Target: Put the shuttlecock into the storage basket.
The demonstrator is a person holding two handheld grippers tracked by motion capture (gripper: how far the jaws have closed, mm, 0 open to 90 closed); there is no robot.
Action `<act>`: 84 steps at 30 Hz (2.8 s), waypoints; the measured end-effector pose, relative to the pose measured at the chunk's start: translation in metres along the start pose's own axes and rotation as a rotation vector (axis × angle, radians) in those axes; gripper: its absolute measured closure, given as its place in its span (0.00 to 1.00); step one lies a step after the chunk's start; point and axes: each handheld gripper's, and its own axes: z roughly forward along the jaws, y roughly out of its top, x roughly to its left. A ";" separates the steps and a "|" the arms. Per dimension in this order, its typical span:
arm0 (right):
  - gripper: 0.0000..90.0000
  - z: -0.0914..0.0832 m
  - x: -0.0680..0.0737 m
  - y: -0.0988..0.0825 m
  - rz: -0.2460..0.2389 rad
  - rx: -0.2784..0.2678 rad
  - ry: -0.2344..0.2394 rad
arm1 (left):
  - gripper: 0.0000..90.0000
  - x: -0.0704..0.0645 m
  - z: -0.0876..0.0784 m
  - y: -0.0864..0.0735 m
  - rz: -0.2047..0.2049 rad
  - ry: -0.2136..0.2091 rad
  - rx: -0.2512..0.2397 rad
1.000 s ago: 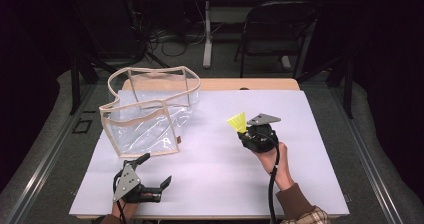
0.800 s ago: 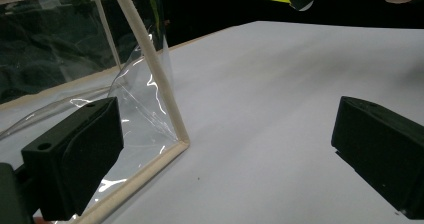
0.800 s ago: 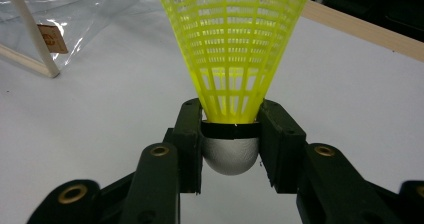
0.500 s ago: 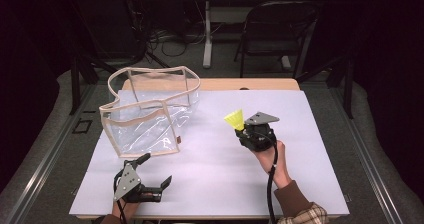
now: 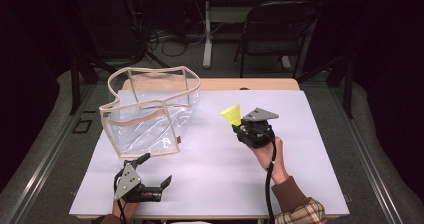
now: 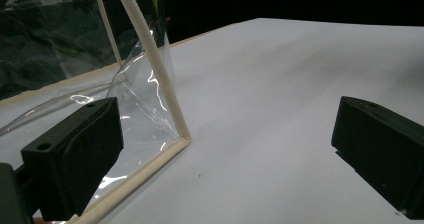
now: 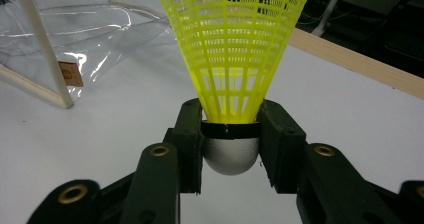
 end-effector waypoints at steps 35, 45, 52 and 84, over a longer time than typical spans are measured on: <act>0.72 0.006 0.001 0.031 -0.006 -0.078 0.017 | 0.00 0.000 -0.001 0.001 0.005 -0.006 -0.002; 0.72 0.006 0.000 0.038 -0.009 -0.089 0.012 | 0.00 -0.001 -0.001 0.001 0.004 -0.007 -0.003; 0.72 0.006 -0.001 0.042 -0.016 -0.090 0.007 | 0.00 -0.001 -0.001 0.001 0.004 -0.007 -0.004; 0.72 0.004 -0.002 0.066 -0.036 -0.129 -0.005 | 0.00 -0.001 -0.001 0.001 -0.007 -0.013 -0.009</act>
